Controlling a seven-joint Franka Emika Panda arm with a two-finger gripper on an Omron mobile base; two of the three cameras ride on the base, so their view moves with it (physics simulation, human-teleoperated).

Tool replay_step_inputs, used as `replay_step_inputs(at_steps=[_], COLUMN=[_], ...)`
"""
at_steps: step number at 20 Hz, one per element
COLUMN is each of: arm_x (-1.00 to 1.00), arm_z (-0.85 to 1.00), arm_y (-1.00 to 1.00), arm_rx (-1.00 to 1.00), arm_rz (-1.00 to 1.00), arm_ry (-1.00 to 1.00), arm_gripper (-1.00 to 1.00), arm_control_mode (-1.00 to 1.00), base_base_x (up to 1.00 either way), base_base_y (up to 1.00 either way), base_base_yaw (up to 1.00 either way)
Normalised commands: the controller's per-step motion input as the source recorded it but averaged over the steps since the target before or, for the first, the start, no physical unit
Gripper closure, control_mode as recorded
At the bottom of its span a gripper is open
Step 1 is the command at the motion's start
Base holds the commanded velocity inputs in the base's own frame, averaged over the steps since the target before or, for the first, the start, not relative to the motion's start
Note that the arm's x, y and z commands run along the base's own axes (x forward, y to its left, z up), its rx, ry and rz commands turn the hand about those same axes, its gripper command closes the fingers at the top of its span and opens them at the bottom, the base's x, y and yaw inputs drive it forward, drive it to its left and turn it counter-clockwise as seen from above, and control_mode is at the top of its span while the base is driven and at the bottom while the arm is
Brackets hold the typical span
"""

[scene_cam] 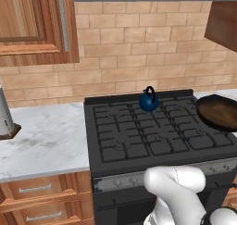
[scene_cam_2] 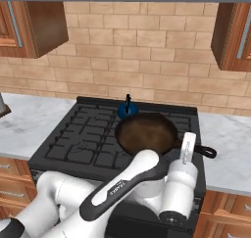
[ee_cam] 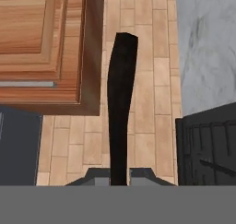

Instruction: Pick the pan from the cabinet and place it on the stove. Then turn on the stove burner for the pan.

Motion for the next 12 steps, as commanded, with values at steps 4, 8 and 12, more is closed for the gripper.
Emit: replay_step_inputs(at_steps=[4, 8, 12], arm_x=[0.1, 0.17, 0.2], arm_z=[-0.5, -0.43, -0.36], arm_y=[-0.24, -0.17, -0.17], arm_rx=[-0.01, -0.02, -0.01], arm_rz=[-0.02, -0.03, -0.03], arm_ry=[0.0, 0.0, 0.0], arm_gripper=[1.0, 1.0, 1.0], arm_control_mode=[-1.0, -1.0, -1.0], base_base_x=[0.0, 0.0, 0.0], base_base_y=[0.0, 0.0, 0.0], base_base_yaw=[0.0, 0.0, 0.0])
